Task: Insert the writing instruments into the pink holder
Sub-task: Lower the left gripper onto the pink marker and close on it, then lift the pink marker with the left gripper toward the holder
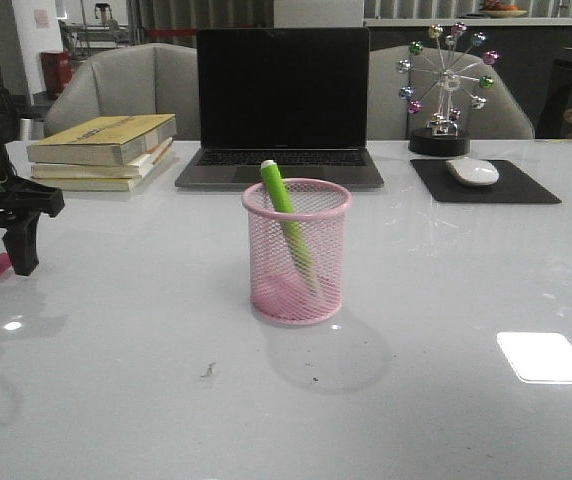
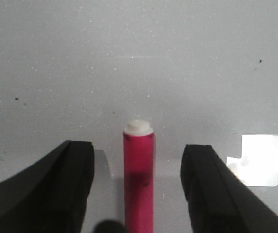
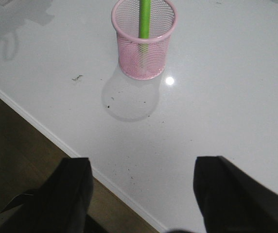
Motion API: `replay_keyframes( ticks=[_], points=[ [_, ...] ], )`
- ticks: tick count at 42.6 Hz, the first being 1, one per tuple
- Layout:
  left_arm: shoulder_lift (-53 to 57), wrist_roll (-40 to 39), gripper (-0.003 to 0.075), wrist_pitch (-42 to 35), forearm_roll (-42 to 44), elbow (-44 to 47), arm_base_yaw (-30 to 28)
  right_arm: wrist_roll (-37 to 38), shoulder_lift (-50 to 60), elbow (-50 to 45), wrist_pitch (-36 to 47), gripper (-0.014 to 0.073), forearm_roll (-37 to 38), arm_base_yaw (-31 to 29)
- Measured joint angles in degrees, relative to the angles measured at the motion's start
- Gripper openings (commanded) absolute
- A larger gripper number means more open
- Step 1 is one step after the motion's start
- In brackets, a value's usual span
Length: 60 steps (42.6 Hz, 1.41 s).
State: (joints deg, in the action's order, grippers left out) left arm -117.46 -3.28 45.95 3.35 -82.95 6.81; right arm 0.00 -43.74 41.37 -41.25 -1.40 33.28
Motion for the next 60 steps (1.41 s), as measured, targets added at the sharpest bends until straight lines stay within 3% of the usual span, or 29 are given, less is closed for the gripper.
replay_keyframes(
  ticks=[30,48,54,60],
  points=[
    [-1.5,0.0,0.0342,1.5,-0.6,-1.1,-0.2,0.0,0.0,0.0,-0.1,0.055,0.0,0.0],
    [0.5,1.6,0.009,2.0,-1.6,-0.5,-0.2,0.0,0.0,0.0,-0.1,0.055,0.0,0.0],
    [7.7,3.9,0.0091,-2.3,-4.4,2.9,-0.1,0.0,0.0,0.0,-0.1,0.055,0.0,0.0],
    [19.0,7.1,0.0091,-12.4,-7.7,10.7,2.4,0.0,0.0,0.0,-0.1,0.055,0.0,0.0]
  ],
)
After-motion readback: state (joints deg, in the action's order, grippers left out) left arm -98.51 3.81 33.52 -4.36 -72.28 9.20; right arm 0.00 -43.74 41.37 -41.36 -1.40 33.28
